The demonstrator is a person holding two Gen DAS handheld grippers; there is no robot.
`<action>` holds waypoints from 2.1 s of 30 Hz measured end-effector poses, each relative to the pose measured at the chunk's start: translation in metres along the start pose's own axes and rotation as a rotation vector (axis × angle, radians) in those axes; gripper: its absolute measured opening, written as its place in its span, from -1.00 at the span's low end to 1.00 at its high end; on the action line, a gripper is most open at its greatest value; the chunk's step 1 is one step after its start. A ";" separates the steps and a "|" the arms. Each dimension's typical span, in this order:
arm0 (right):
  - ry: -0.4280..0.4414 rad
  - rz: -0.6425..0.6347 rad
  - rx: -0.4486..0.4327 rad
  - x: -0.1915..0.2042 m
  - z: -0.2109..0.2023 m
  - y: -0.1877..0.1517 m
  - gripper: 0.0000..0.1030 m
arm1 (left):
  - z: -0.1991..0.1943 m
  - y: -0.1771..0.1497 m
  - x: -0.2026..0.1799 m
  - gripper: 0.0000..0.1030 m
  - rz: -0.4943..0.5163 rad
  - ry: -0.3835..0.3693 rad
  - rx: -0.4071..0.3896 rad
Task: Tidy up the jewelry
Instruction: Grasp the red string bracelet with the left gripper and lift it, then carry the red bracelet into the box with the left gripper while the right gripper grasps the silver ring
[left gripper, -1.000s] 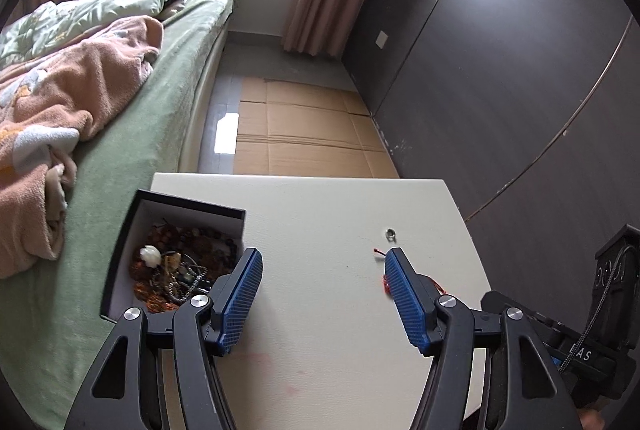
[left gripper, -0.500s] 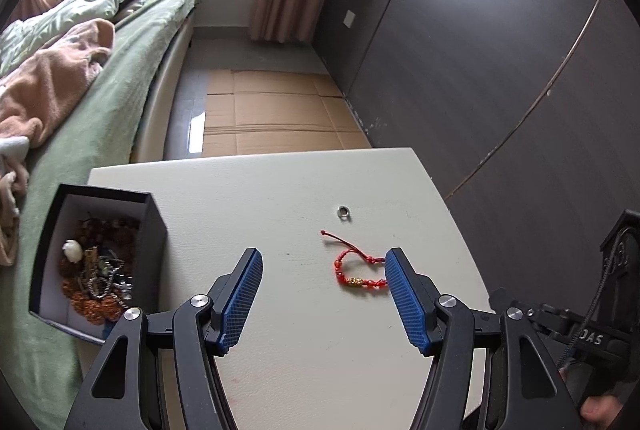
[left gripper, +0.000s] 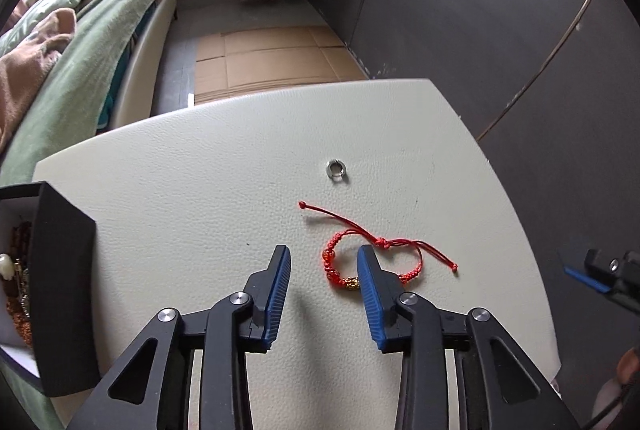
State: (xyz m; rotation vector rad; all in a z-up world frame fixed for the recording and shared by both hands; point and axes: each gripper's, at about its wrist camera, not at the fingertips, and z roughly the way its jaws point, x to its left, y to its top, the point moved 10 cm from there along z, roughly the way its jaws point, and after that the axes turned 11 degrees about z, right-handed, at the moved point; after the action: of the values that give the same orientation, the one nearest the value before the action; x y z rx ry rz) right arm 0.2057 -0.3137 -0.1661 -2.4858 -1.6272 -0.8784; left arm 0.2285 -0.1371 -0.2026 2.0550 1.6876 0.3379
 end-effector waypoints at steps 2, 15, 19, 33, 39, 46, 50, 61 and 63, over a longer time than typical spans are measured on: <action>-0.010 0.000 0.002 0.002 0.003 0.004 0.43 | 0.008 -0.003 -0.006 -0.53 0.036 0.004 0.020; 0.036 -0.034 0.022 0.043 0.021 0.009 0.42 | -0.024 0.015 0.021 -0.86 -0.016 -0.039 -0.062; 0.031 -0.054 0.025 0.056 0.031 0.007 0.38 | -0.043 0.022 0.045 -0.86 -0.066 -0.044 -0.103; -0.025 -0.190 0.044 0.104 0.076 -0.001 -0.20 | -0.091 0.038 0.103 -0.86 -0.194 -0.096 -0.217; -0.080 -0.246 0.040 0.113 0.099 -0.004 -0.38 | -0.106 0.038 0.121 -0.86 -0.223 -0.101 -0.246; -0.117 -0.287 0.002 0.123 0.111 -0.001 -0.44 | -0.122 0.035 0.138 -0.86 -0.240 -0.103 -0.270; -0.165 -0.332 -0.031 0.126 0.115 -0.002 -0.54 | -0.133 0.028 0.145 -0.86 -0.248 -0.100 -0.275; -0.158 -0.370 -0.029 0.137 0.106 -0.014 -0.72 | -0.151 0.007 0.171 -0.86 -0.243 -0.049 -0.260; -0.130 -0.384 -0.038 0.145 0.098 -0.017 -0.72 | -0.152 0.003 0.175 -0.86 -0.243 -0.038 -0.251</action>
State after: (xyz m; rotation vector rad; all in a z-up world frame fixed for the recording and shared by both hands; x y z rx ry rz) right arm 0.2750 -0.1532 -0.1839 -2.3350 -2.2002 -0.7958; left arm 0.1987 0.0613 -0.0863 1.6479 1.7501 0.4041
